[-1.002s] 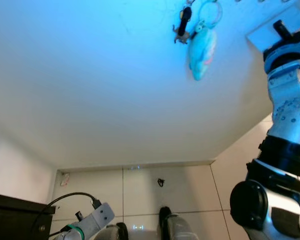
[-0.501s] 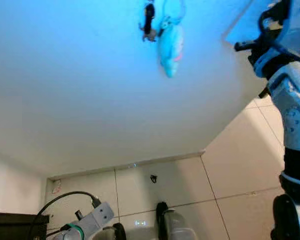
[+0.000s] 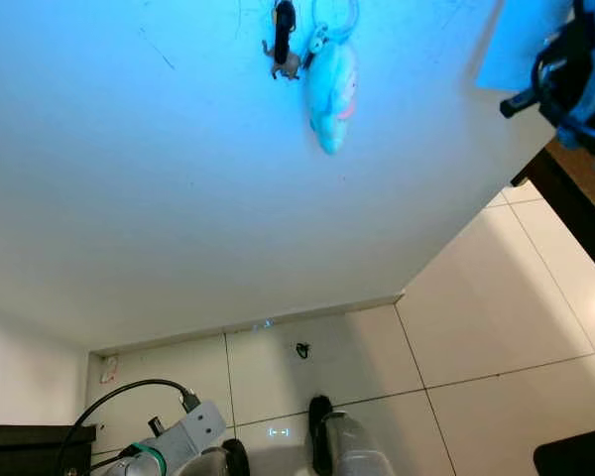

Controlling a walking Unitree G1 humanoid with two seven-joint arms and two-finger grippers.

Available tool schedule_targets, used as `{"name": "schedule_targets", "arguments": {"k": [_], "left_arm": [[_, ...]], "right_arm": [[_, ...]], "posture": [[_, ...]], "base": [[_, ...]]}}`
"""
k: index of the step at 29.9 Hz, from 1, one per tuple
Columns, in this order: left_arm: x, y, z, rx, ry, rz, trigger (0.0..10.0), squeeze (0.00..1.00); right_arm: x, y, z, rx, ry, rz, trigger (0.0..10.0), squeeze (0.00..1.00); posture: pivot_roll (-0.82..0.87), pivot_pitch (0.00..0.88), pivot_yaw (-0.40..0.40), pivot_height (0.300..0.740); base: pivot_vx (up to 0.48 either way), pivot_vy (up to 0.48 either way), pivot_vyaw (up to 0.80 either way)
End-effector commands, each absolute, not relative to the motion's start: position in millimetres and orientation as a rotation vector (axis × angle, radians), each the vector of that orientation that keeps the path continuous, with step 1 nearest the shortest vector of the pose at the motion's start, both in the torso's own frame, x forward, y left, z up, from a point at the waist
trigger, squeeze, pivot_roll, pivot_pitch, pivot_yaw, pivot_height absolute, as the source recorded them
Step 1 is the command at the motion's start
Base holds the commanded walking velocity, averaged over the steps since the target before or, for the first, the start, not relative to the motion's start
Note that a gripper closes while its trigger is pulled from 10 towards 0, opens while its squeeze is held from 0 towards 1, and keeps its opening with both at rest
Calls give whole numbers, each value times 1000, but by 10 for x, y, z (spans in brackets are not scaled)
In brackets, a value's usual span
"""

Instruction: Hang keys on a hook

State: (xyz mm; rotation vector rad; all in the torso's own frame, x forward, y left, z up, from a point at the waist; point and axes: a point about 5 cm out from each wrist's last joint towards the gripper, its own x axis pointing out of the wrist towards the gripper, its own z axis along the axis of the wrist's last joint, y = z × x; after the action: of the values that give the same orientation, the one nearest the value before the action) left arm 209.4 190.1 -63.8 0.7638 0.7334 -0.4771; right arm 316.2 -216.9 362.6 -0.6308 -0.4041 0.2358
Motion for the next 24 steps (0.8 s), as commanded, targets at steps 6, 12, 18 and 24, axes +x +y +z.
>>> {"name": "schedule_targets", "arguments": {"k": [6, 12, 18, 24], "left_arm": [[1945, 1948, -724, 773, 797, -498, 10000, 0], [1955, 1948, -719, 771, 797, -494, 10000, 0], [1962, 1954, -716, 772, 797, -491, 10000, 0], [1962, 1958, -714, 782, 794, -495, 10000, 0]], "right_arm": [[3209, -2177, 3297, -846, -227, 390, 10000, 0], [3247, -2218, 3006, -939, -87, 498, 10000, 0], [3321, -2191, 3117, -844, -192, 435, 10000, 0], [3240, -2060, 3387, -623, -435, 454, 10000, 0]], "posture": [[-174, 241, 78, 740], [-172, 238, 75, 740], [-169, 235, 77, 740], [-168, 230, 78, 740]], "base": [[0, 0, 0], [0, 0, 0], [0, 0, 0], [0, 0, 0]]}}
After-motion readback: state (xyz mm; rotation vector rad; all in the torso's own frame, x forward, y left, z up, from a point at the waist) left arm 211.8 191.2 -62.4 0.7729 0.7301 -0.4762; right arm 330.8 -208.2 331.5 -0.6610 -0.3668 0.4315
